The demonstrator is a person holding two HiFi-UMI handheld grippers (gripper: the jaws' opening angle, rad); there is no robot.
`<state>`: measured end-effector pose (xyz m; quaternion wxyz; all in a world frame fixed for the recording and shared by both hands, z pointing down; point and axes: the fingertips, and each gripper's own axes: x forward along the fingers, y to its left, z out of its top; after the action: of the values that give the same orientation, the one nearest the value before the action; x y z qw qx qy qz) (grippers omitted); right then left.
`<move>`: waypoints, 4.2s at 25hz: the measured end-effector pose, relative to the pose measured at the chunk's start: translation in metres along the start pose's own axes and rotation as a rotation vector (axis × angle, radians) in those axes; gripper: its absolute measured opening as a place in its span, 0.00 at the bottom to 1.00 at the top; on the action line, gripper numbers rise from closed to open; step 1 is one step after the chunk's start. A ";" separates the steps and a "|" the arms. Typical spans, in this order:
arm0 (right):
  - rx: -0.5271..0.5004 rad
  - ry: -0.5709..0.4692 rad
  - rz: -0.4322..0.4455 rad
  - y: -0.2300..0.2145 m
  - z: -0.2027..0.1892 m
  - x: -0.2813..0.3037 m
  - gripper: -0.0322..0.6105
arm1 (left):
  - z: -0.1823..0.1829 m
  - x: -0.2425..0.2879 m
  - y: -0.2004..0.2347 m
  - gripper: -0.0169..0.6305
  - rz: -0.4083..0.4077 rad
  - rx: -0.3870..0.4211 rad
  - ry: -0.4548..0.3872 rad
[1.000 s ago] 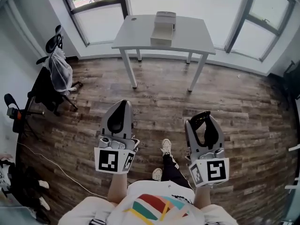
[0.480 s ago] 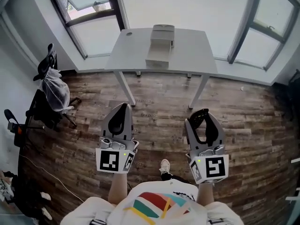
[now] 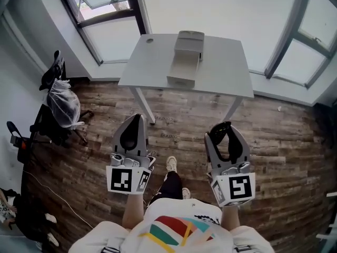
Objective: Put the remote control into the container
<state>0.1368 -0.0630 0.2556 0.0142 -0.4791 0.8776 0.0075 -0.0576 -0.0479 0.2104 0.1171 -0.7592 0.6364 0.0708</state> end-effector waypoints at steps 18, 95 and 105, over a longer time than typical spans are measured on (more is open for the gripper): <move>-0.047 -0.006 -0.063 -0.071 0.012 0.259 0.43 | -0.073 0.245 0.121 0.04 -0.062 -0.061 -0.010; -0.539 1.181 0.366 -0.091 -0.355 0.488 0.42 | -0.358 0.376 0.170 0.04 -0.019 -0.177 0.410; -0.532 1.133 0.307 -0.098 -0.354 0.495 0.42 | -0.349 0.372 0.168 0.04 -0.024 -0.158 0.405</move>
<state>-0.0544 -0.5416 0.5938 -0.5717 -0.2649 0.7760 -0.0274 -0.1706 -0.5220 0.4362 -0.0721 -0.7723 0.6302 -0.0347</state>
